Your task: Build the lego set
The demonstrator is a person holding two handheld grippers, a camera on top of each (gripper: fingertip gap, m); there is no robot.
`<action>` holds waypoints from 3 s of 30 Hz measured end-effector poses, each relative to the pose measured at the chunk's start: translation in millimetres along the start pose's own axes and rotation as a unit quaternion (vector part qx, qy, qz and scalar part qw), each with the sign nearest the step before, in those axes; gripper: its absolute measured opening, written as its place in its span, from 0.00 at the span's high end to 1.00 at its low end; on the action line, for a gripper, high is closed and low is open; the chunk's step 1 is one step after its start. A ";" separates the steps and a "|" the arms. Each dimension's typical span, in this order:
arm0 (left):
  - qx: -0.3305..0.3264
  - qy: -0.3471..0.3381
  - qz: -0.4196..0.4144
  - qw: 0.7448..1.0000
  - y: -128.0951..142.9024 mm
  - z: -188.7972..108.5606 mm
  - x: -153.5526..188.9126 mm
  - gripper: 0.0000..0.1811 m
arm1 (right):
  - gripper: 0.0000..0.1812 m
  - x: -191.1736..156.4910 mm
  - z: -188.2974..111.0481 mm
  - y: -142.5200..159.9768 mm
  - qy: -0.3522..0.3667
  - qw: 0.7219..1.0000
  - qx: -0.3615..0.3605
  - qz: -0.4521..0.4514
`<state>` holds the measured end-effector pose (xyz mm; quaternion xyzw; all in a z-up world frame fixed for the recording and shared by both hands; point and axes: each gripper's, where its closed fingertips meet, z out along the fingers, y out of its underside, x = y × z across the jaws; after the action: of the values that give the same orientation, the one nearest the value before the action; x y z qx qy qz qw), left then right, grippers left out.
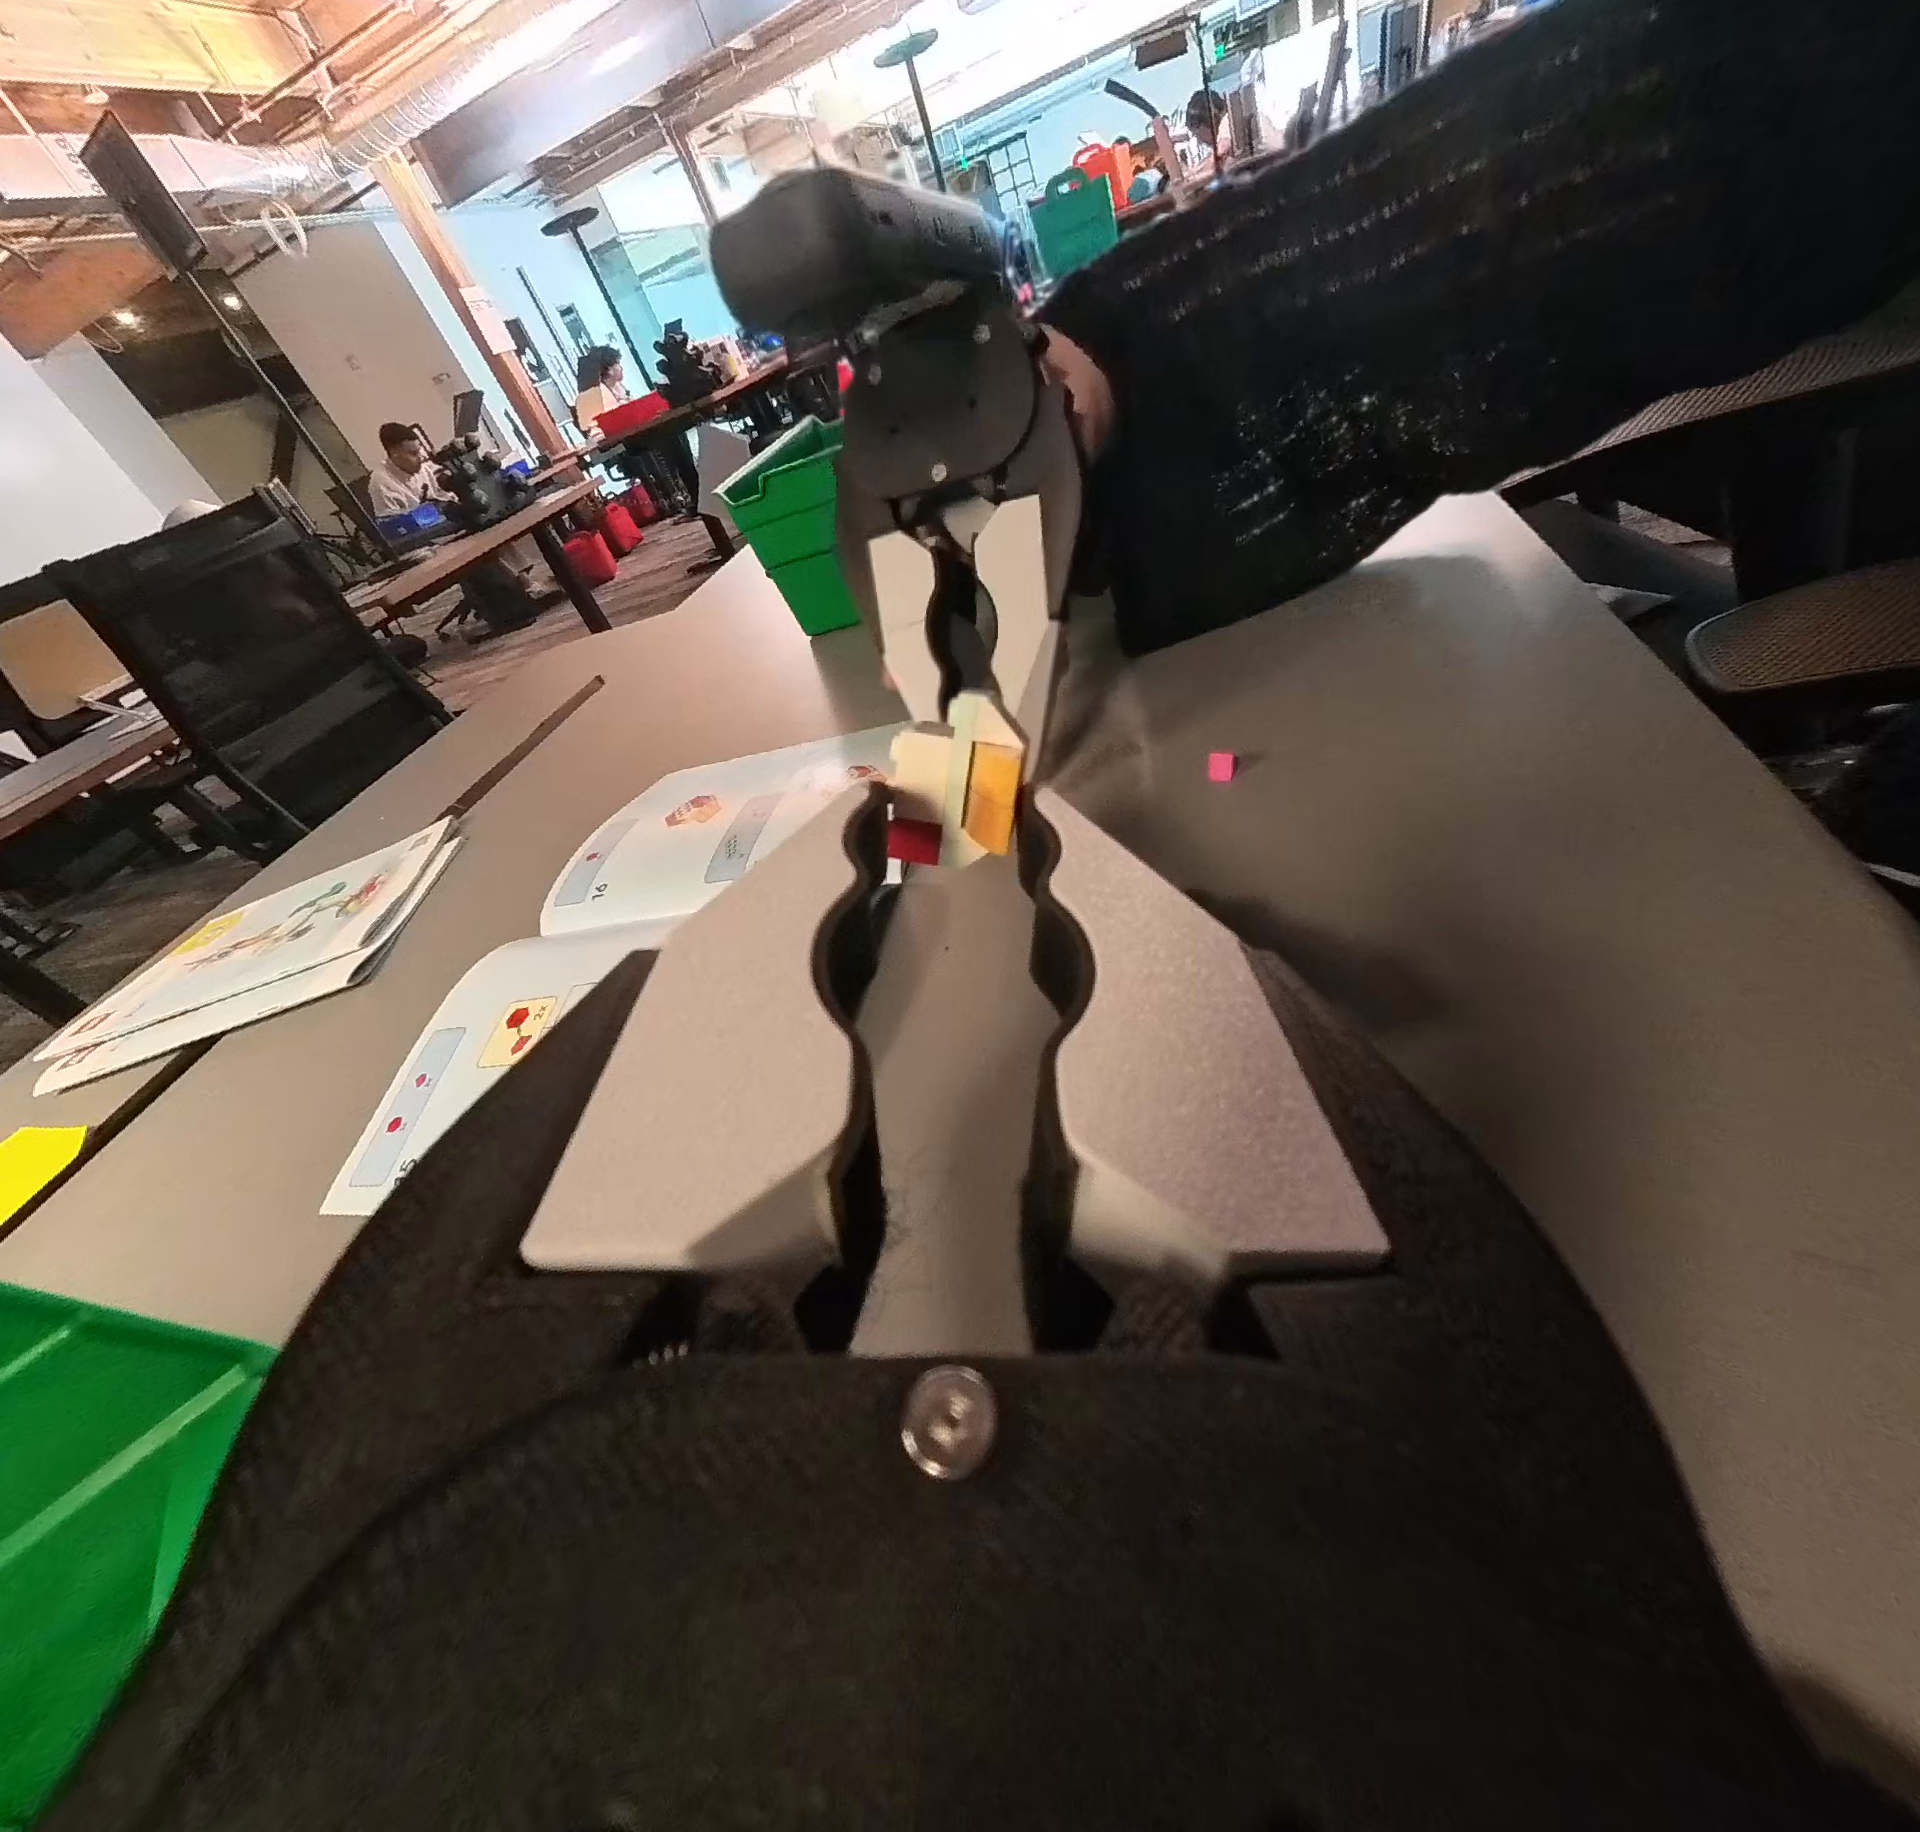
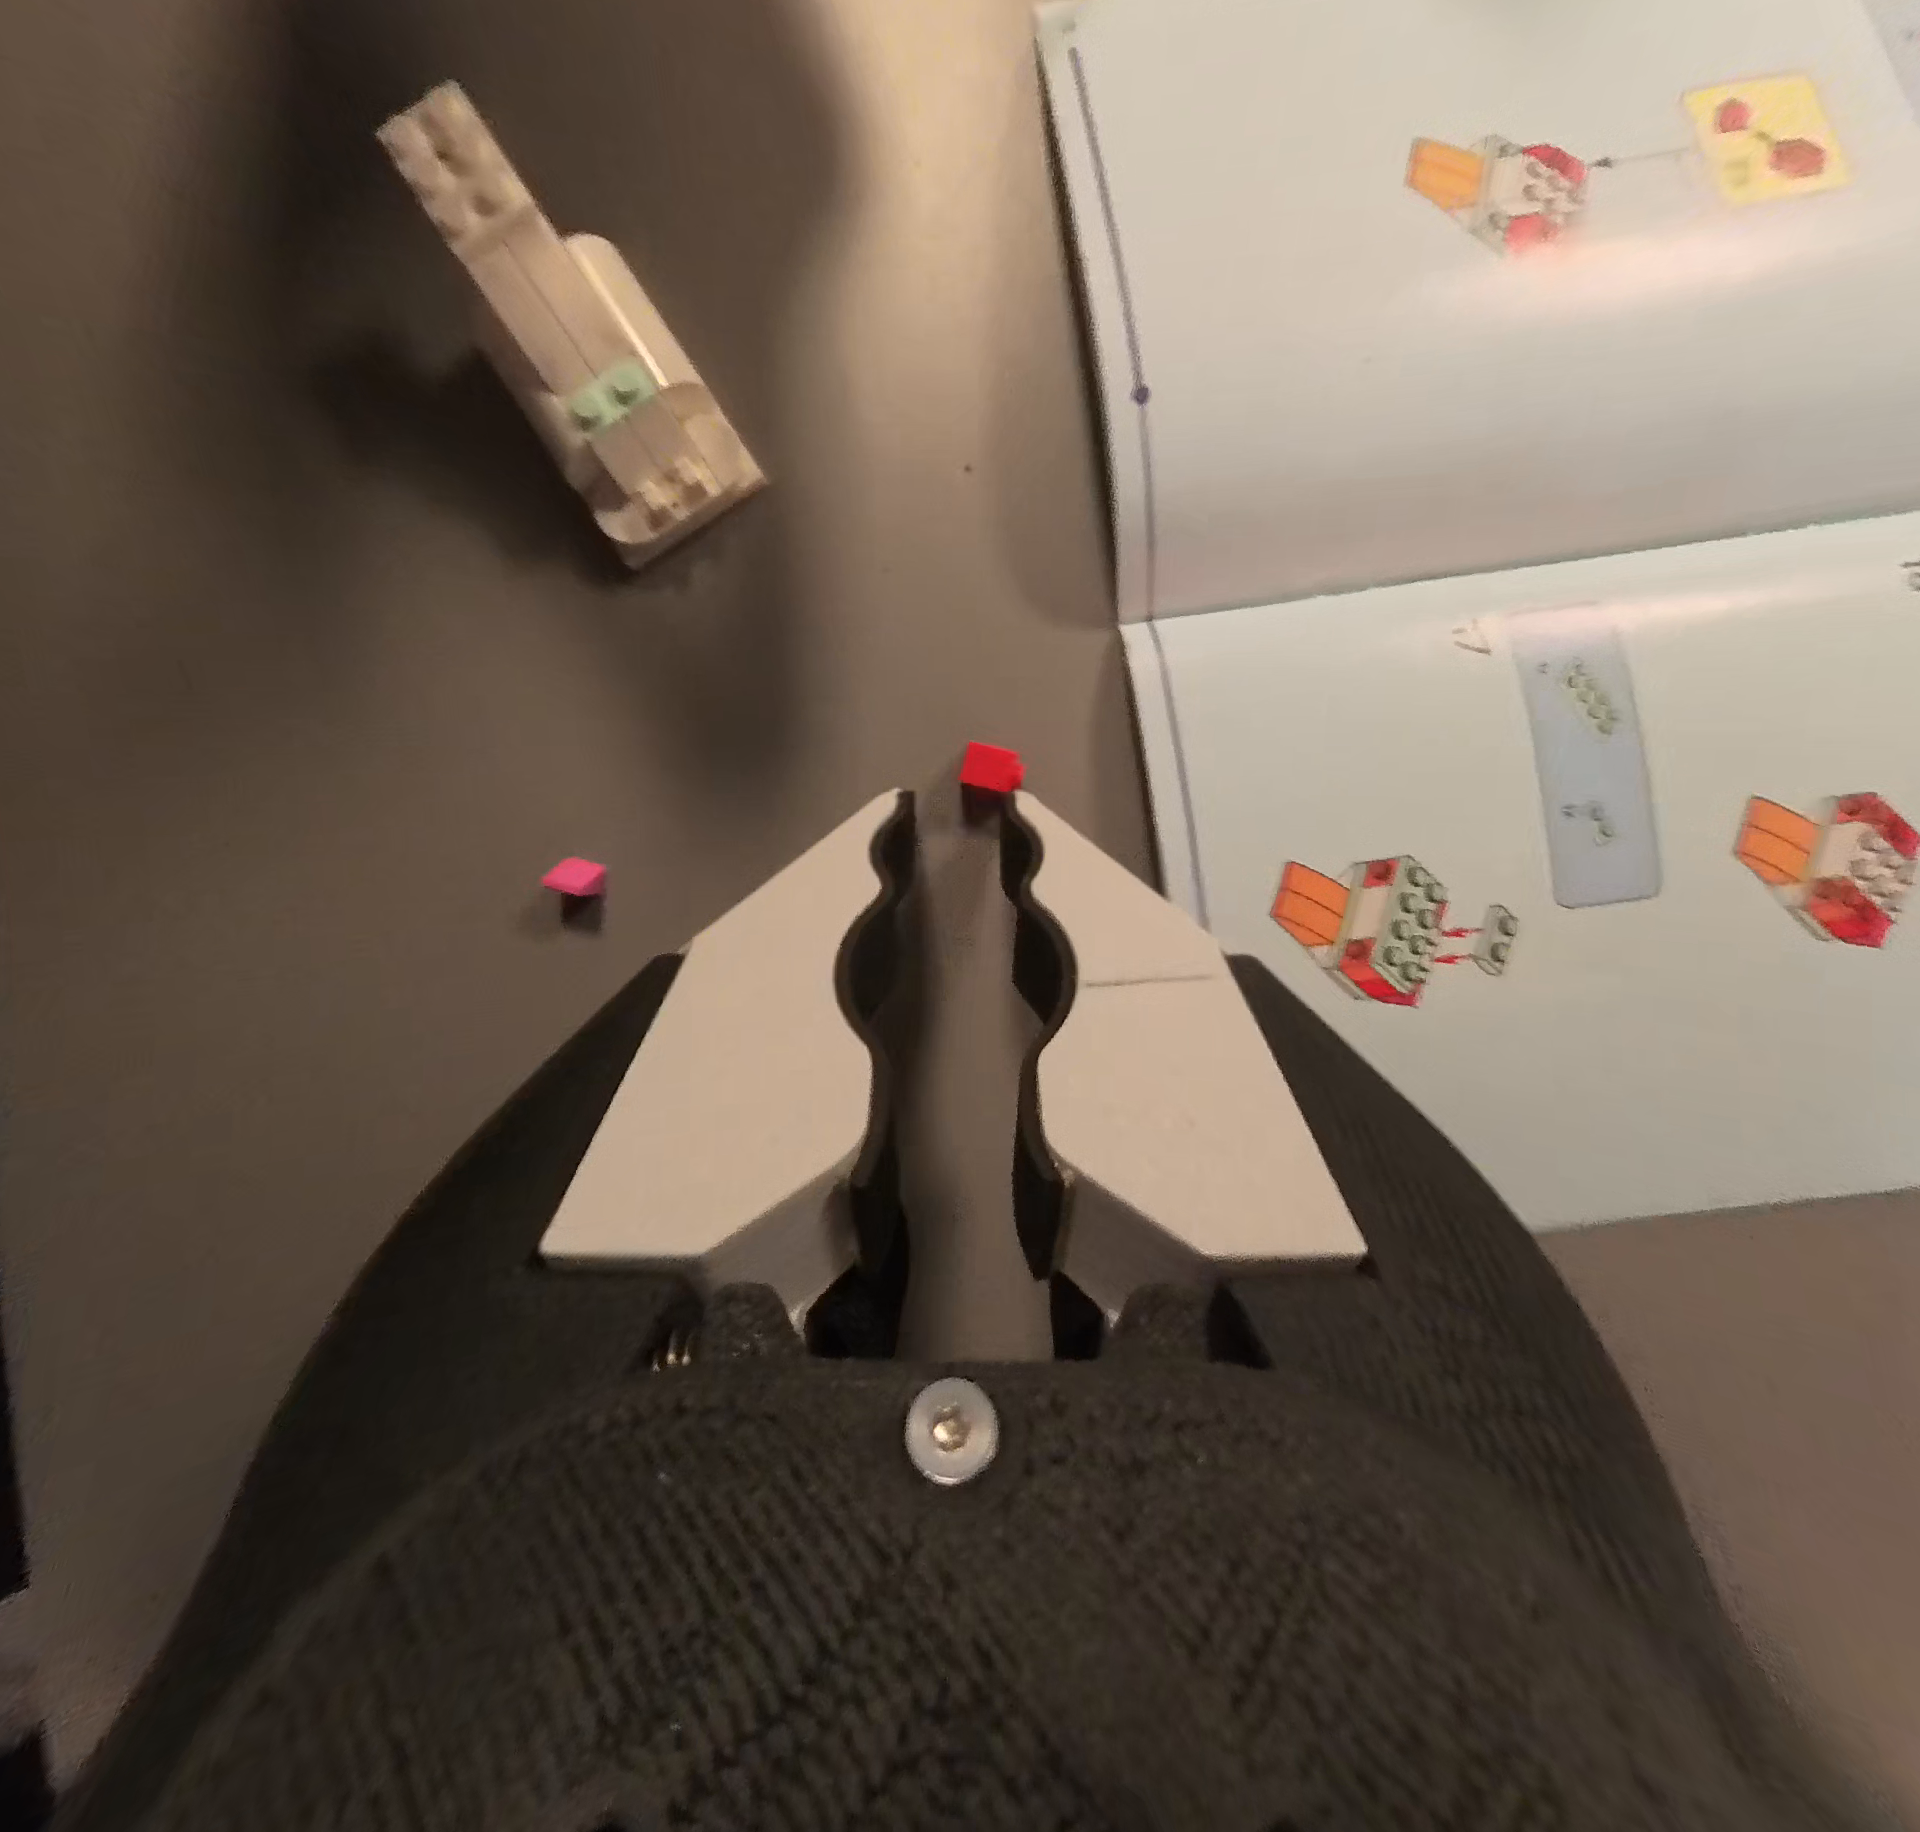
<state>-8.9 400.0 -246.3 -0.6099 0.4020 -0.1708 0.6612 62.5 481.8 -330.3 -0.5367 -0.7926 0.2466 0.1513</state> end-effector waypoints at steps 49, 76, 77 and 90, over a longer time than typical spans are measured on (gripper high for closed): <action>0.095 0.204 -0.112 0.968 -24.8 -23.6 29.4 0.87 | 0.95 -86.1 -30.1 -156.0 -0.162 0.955 0.156 -0.193; 0.110 0.185 -0.084 0.973 -27.7 -22.3 29.5 0.87 | 0.93 -90.1 -31.3 -157.2 -0.165 0.958 0.105 -0.210; 0.110 0.185 -0.084 0.973 -27.7 -22.4 29.8 0.87 | 0.93 -90.2 -31.3 -157.2 -0.165 0.958 0.105 -0.210; 0.134 0.246 -0.103 0.955 -36.7 -30.2 45.1 0.87 | 0.96 -106.6 -34.1 -158.4 -0.214 0.940 0.086 -0.251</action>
<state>6.3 340.2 -224.3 -0.4933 0.4603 -0.4349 0.5964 -2.9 343.0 -211.5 -0.2394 -0.8911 0.3769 0.0809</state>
